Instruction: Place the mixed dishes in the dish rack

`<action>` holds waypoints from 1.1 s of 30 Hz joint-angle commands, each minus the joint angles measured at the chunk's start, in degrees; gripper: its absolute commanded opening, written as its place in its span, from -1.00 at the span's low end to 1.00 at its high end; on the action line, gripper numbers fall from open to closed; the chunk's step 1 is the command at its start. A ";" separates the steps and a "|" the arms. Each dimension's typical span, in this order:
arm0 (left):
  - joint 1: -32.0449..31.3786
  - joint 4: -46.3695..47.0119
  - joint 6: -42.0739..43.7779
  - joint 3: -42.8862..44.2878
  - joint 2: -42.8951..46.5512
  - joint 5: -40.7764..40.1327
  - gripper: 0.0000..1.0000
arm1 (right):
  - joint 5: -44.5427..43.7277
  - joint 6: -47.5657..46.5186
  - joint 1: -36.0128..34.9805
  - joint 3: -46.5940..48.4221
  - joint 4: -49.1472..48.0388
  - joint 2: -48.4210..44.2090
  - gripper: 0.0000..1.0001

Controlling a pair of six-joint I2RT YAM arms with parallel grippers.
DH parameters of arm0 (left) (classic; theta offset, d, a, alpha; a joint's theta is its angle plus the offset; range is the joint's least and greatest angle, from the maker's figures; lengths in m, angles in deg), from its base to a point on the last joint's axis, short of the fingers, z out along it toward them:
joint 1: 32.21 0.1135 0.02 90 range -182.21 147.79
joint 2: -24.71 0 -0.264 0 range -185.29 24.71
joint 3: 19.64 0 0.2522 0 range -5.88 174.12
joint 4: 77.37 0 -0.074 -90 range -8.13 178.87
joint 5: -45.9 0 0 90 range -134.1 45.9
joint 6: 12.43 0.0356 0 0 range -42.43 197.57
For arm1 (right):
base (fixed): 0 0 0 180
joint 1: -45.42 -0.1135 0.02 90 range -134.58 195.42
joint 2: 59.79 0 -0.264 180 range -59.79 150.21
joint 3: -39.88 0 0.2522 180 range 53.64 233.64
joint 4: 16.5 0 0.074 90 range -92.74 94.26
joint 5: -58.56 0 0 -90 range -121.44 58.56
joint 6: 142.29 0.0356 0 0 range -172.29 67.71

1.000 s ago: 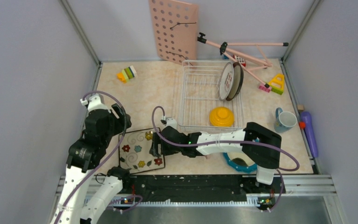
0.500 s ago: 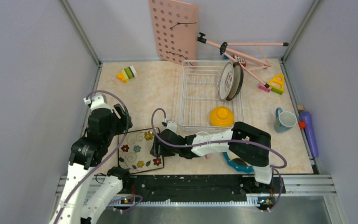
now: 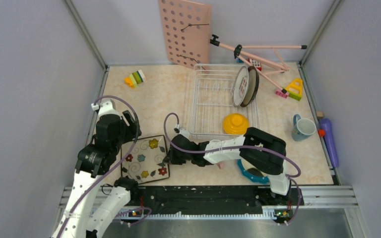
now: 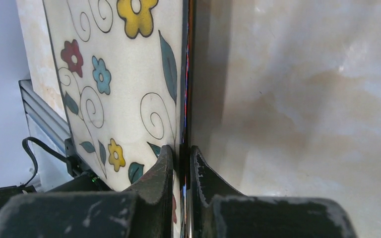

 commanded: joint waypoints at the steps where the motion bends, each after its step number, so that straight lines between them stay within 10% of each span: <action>1: 0.30 2.07 0.85 0.77 -0.64 0.16 0.45 | -5.54 -8.73 1.21 6.68 9.40 -1.31 -1.00; 22: 0.38 7.93 -1.05 -5.19 -3.30 2.78 0.43 | -4.95 -28.54 9.79 16.73 23.47 -13.67 -1.00; 33: 2.42 18.88 -19.02 -21.23 -4.36 11.76 0.26 | -5.43 -35.58 12.73 26.05 34.81 -11.52 -1.00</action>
